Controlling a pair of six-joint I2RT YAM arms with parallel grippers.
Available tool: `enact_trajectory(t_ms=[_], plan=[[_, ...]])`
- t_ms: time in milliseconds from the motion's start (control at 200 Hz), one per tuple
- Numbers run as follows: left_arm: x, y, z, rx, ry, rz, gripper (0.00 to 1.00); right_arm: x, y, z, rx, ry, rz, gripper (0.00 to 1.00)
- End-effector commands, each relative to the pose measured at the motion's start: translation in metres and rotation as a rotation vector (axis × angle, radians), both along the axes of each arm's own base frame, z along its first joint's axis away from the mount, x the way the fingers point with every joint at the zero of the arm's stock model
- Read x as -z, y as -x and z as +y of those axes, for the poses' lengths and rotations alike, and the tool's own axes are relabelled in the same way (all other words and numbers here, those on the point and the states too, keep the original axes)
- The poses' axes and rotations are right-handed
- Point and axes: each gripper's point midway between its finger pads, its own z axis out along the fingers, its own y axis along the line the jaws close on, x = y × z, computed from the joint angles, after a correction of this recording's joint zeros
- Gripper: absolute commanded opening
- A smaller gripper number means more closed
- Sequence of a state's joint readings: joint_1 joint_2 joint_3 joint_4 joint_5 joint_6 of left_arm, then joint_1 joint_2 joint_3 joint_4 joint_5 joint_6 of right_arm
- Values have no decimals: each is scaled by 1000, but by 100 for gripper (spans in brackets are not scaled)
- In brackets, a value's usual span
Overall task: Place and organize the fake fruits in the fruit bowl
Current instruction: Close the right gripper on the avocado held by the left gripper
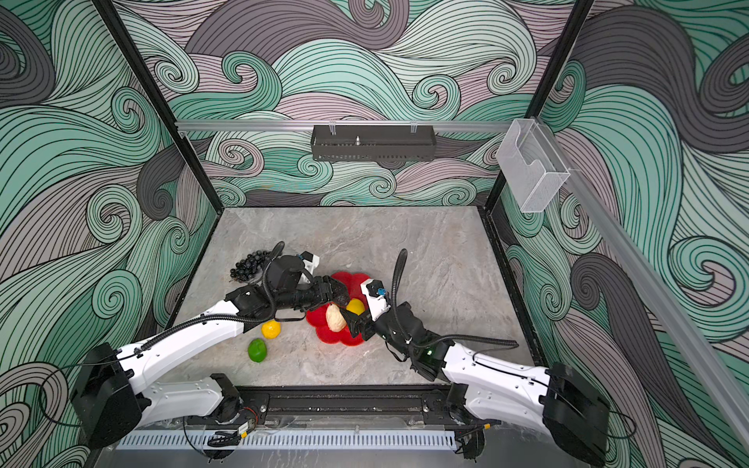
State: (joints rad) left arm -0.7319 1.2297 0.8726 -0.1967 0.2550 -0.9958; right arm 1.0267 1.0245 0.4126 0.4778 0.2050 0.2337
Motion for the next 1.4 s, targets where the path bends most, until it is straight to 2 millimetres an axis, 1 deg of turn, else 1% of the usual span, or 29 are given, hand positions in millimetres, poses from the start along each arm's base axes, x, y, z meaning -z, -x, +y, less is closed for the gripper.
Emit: enact_trajectory(t_ms=[0,120,345,535,630,766,986,1126,1311,1391], plan=[[-26,-2,-15,27,52,-44,61,-8,-5,0,39,-28,-49,86],[-25,-1,-21,39,63,-33,61,-6,-6,3,54,-18,-50,82],[-22,4,-32,58,69,-25,61,-4,-7,-3,78,-10,-65,79],[-25,7,-41,81,73,-28,61,-2,-9,-5,98,-17,-54,76],[-24,9,-44,88,70,-25,61,-3,-11,-8,114,-25,-58,74],[-22,9,-46,90,70,-21,61,-4,-11,-10,119,-17,-62,69],[-20,9,-47,91,66,-21,62,-4,-10,-13,128,-15,-58,59],[-21,9,-47,95,66,-29,65,-4,-10,-15,130,-17,-54,56],[-23,8,-43,87,56,-48,77,-4,-10,-20,148,-18,-39,53],[-25,8,-41,81,49,-59,80,-4,-10,-20,150,-14,-27,52]])
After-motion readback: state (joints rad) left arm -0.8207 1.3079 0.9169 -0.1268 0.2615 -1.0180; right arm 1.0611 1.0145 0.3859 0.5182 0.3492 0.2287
